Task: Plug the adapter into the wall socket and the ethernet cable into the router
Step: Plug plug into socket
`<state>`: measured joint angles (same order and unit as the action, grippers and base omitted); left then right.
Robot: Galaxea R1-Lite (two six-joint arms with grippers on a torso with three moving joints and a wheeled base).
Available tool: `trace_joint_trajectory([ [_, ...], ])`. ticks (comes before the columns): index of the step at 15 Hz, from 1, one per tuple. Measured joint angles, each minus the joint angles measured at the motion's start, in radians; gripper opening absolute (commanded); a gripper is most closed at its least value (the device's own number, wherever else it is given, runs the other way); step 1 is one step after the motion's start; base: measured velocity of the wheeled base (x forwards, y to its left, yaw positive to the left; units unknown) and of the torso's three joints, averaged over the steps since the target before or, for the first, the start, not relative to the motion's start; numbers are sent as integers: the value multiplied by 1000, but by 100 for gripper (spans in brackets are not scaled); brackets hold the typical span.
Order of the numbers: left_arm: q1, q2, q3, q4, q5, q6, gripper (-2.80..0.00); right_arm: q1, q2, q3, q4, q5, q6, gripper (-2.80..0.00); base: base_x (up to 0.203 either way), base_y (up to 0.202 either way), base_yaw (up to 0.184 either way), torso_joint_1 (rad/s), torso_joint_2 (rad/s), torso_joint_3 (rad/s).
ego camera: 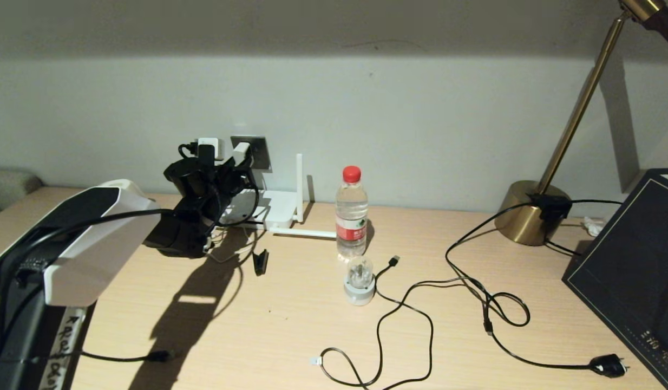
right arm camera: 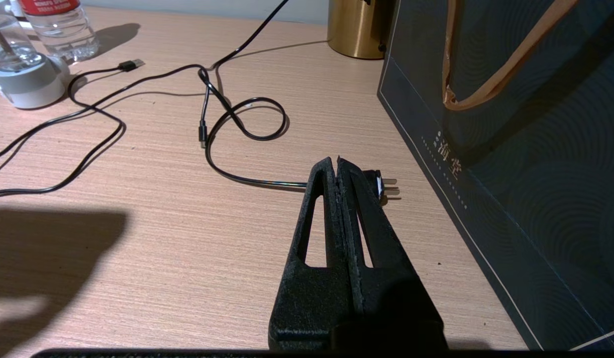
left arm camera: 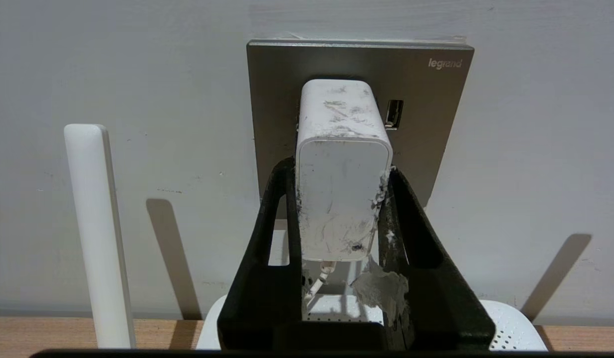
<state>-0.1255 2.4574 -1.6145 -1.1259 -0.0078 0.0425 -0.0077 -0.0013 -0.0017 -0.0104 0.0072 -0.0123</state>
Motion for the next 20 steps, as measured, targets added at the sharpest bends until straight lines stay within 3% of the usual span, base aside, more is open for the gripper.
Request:
trace_joint_trajectory([
  [20,-13,54,-129,72,34,-6,-280,0,0,0,0,0,0,-280,0,0,0,0,0,0],
])
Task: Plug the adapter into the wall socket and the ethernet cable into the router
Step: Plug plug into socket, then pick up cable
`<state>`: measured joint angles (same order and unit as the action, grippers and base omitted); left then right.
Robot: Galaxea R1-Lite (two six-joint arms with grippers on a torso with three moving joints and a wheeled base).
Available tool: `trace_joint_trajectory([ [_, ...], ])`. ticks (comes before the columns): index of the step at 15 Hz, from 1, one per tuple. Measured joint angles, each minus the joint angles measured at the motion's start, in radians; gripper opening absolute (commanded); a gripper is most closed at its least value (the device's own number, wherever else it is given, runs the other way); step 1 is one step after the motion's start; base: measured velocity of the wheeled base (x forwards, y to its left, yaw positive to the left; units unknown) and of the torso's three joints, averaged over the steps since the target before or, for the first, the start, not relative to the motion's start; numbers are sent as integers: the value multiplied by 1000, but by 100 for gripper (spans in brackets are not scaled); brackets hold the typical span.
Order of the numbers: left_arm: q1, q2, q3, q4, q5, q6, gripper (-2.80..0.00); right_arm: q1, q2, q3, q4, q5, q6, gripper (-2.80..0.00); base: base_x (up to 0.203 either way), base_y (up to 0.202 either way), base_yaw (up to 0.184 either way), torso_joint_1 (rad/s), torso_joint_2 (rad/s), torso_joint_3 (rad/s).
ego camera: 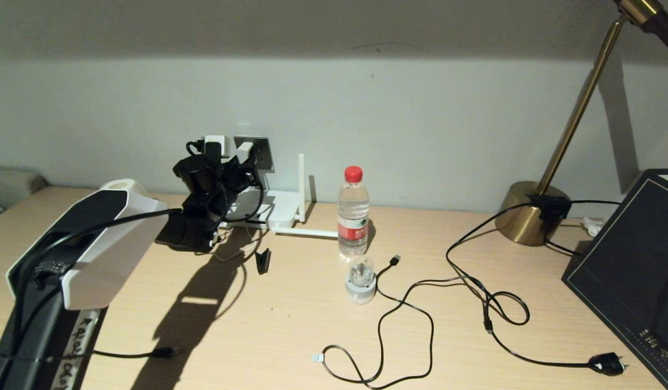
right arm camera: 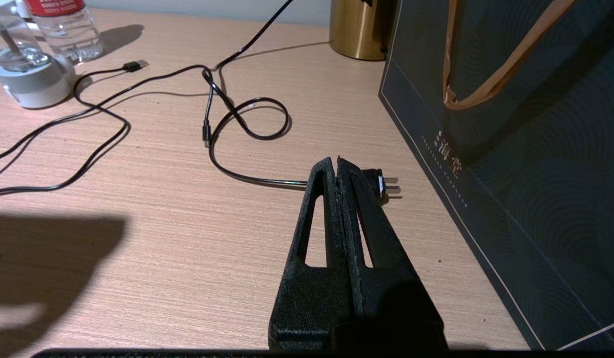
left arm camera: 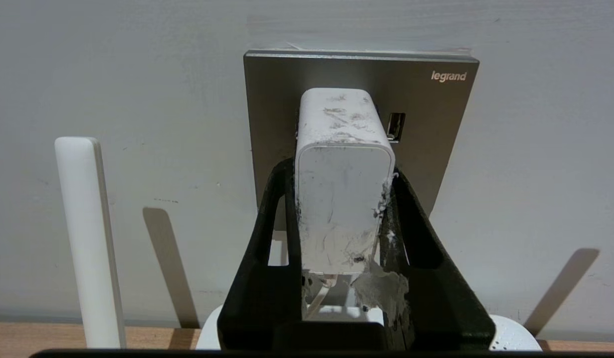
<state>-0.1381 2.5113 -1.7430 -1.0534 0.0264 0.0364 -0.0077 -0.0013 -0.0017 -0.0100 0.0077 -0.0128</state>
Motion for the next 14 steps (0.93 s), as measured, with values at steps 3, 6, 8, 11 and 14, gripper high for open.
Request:
trace_joint_trajectory([
  [3,0,4,0,-1,0,1,-280,0,0,0,0,0,0,-280,0,0,0,0,0,0],
  [6,0,5,-1,-1,0,2,0,0,0,0,0,0,0,-280,0,0,0,0,0,0],
  [8,0,6,0,-5,2,2,0,1,0,0,1,-1,0,-280,0,0,0,13,4,-1],
  [11,0,-5,5,-11,9,2,0,0,0,0,0,-1,0,-280,0,0,0,0,0,0],
  [14,0,-25,18,-11,13,3,0,0,0,0,-1,0,0,-280,0,0,0,0,0,0],
])
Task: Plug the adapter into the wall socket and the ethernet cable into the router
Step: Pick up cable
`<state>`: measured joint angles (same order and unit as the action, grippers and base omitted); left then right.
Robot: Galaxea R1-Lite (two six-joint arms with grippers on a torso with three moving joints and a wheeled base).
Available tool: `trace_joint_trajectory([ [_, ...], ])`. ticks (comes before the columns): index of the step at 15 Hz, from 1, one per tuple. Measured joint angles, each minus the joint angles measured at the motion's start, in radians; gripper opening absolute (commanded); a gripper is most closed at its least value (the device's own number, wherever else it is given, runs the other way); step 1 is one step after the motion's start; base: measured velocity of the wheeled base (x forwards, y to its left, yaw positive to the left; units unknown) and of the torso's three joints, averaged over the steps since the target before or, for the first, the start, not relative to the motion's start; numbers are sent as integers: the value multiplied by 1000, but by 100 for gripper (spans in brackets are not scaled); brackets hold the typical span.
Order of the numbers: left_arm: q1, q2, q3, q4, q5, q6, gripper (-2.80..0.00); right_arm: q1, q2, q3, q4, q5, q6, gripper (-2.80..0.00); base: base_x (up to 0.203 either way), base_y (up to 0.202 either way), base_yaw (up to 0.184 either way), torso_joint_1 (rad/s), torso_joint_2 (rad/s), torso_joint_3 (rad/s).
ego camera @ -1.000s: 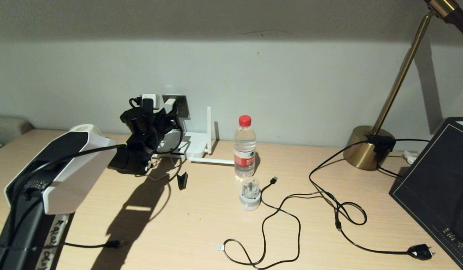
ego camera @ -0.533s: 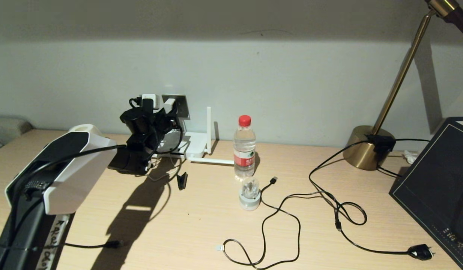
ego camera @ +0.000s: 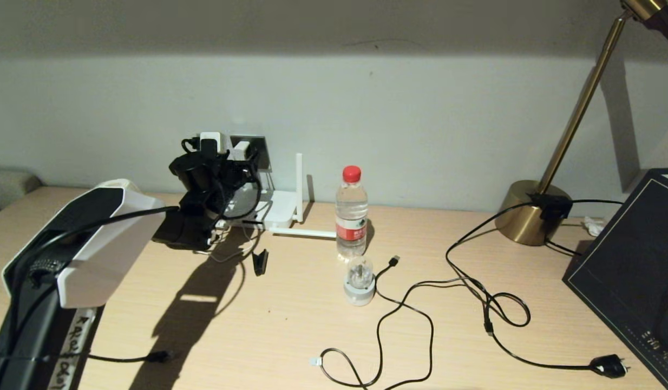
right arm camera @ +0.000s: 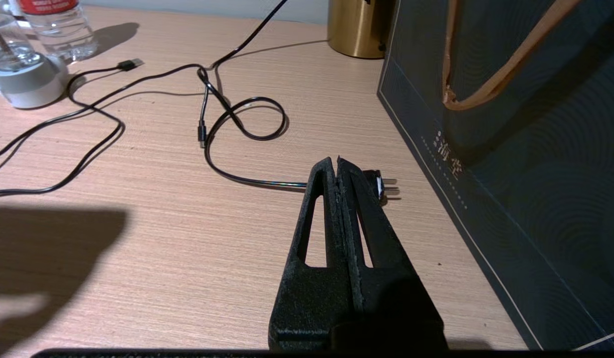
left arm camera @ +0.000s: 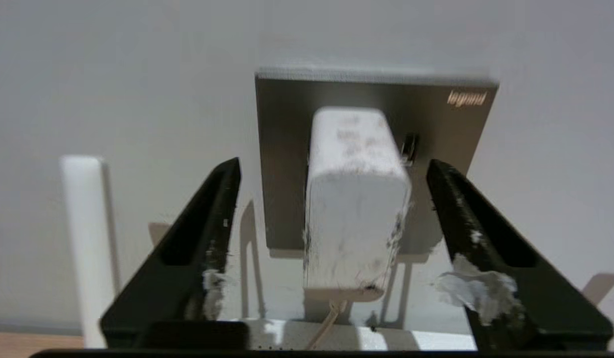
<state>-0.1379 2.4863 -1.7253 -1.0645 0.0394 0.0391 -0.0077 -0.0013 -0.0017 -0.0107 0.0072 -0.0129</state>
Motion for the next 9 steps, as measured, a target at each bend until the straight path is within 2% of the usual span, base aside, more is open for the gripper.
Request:
trace_joint_trajectory([
  [4,-6,-79,143,-34,3,1,0,0,0,0,0,0,1,-280,0,0,0,0,0,0],
  [9,-36,-263,351,-76,5,2,0,0,0,0,0,0,0,-280,0,0,0,0,0,0],
])
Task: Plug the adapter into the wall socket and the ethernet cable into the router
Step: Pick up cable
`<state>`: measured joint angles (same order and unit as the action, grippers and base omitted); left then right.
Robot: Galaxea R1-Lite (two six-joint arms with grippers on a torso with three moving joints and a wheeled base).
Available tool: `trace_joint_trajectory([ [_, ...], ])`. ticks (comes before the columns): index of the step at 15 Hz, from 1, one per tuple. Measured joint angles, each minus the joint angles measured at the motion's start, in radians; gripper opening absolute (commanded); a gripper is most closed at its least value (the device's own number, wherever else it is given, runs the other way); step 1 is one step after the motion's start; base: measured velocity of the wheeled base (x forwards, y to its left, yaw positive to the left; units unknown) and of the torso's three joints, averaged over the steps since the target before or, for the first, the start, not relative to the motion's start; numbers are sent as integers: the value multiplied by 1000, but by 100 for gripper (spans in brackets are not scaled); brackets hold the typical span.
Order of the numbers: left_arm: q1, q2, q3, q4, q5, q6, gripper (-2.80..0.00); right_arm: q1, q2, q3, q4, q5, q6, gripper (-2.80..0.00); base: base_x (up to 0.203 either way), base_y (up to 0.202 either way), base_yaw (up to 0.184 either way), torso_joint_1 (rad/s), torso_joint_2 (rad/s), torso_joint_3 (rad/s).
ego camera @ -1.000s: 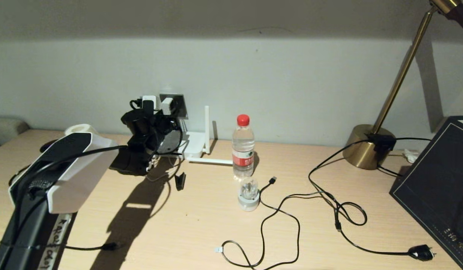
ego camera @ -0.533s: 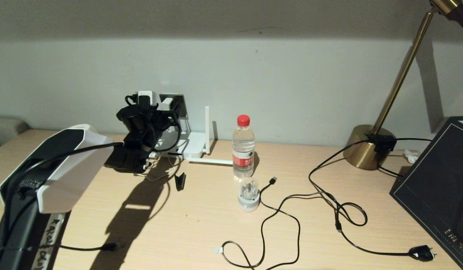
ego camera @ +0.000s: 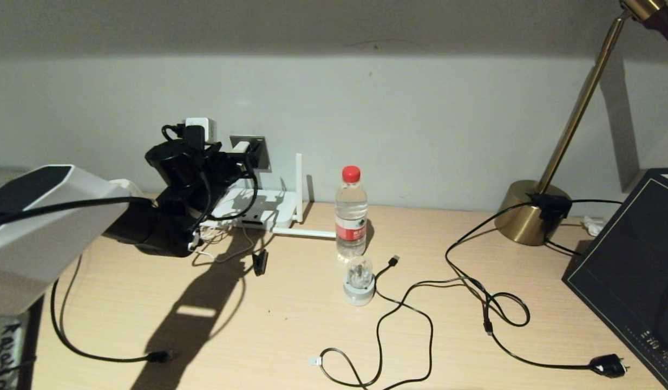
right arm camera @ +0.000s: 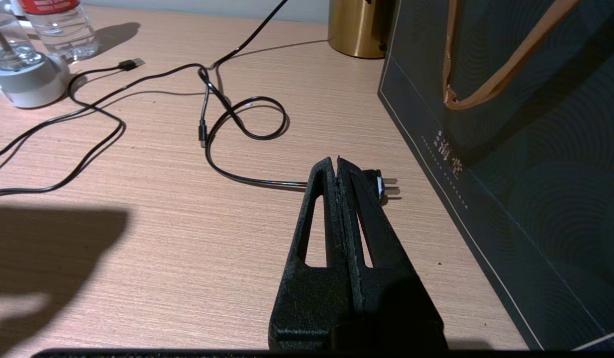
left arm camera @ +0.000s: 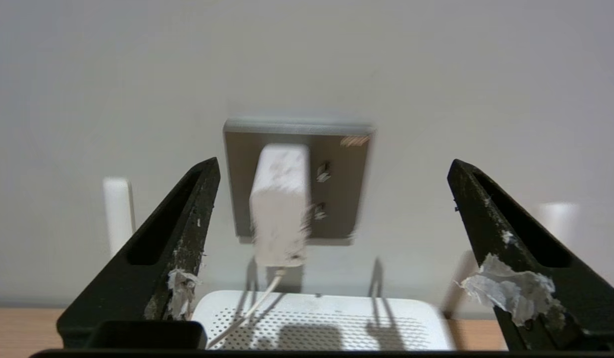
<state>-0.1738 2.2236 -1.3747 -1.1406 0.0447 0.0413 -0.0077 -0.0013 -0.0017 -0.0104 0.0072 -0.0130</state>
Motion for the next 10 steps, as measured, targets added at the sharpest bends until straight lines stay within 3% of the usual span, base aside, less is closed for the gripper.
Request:
trace_joint_trajectory([
  [3,-10,-192,119,39,-7,13,0,0,0,0,0,0,0,-280,0,0,0,0,0,0],
  [5,-14,-358,183,125,-21,36,0,0,0,0,0,0,0,-280,0,0,0,0,0,0],
  [7,-9,-543,258,262,-33,102,0,0,0,0,0,0,0,-280,0,0,0,0,0,0],
  [10,8,-835,469,529,-64,262,0,0,0,0,0,0,0,-280,0,0,0,0,0,0],
])
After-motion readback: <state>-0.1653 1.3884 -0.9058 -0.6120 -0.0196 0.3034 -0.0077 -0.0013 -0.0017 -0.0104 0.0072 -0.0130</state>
